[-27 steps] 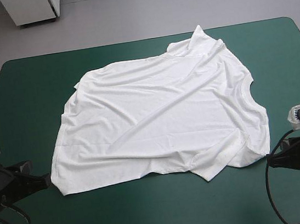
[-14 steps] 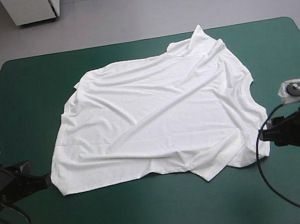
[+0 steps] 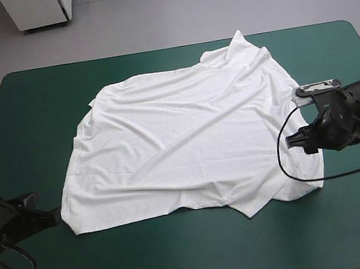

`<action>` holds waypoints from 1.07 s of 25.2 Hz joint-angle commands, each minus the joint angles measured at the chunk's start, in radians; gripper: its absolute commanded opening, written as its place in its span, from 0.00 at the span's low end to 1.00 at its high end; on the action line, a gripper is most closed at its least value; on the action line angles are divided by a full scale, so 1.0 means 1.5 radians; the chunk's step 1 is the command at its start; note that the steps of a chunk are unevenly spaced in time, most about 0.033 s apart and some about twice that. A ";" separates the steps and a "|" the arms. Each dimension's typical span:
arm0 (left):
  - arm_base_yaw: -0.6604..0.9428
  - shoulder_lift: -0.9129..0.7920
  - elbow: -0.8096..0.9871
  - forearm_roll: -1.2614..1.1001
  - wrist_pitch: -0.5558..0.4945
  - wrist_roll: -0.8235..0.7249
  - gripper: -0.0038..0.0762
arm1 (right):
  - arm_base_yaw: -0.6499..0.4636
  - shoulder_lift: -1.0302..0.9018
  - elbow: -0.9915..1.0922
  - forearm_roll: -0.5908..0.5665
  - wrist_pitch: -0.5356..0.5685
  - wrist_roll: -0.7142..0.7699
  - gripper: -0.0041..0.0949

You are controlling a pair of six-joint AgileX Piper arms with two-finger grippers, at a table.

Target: Fold the cloth

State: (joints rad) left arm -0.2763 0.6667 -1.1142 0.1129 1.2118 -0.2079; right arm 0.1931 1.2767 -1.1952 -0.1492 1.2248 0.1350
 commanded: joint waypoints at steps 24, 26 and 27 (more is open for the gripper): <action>0.000 0.026 -0.019 0.007 -0.078 -0.004 0.05 | -0.179 0.202 0.128 0.166 -0.232 -0.080 0.50; 0.000 0.026 -0.019 0.007 -0.078 -0.004 0.05 | -0.179 0.225 0.128 0.185 -0.229 -0.082 0.48; 0.000 0.026 -0.019 0.007 -0.078 -0.004 0.05 | -0.171 0.237 0.130 0.190 -0.226 -0.082 0.42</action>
State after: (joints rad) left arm -0.2763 0.7000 -1.1142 0.1200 1.1615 -0.2079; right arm -0.0719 1.6108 -0.9985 0.0810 0.9090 0.0243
